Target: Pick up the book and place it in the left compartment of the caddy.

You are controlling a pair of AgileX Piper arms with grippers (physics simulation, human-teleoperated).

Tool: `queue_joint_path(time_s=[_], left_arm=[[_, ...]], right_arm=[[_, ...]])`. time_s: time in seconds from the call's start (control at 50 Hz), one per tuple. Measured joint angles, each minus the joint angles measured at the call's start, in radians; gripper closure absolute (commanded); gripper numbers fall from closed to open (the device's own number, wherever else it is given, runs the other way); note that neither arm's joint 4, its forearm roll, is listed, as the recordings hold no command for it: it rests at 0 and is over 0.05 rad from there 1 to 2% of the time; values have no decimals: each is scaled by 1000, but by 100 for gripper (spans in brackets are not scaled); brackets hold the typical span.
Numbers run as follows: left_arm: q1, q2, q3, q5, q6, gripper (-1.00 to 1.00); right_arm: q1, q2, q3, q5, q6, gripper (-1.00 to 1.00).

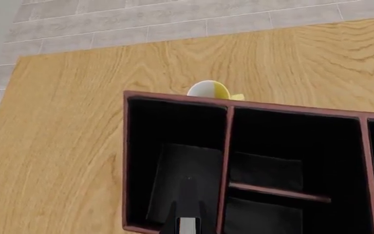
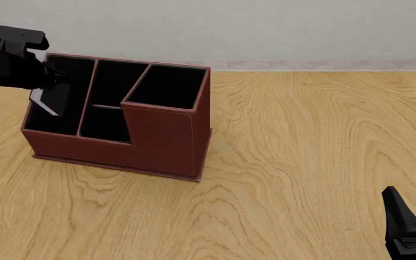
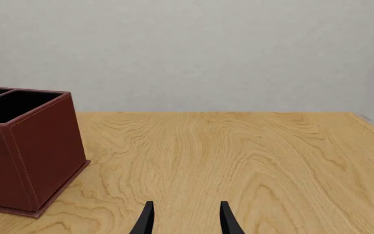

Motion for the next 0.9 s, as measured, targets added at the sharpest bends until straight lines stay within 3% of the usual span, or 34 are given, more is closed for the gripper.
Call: queue_joint_path(time_s=[0.9], left_arm=[[21,110,-27,-83,33,100]], right_arm=[[0,0,0,0,0,-100]])
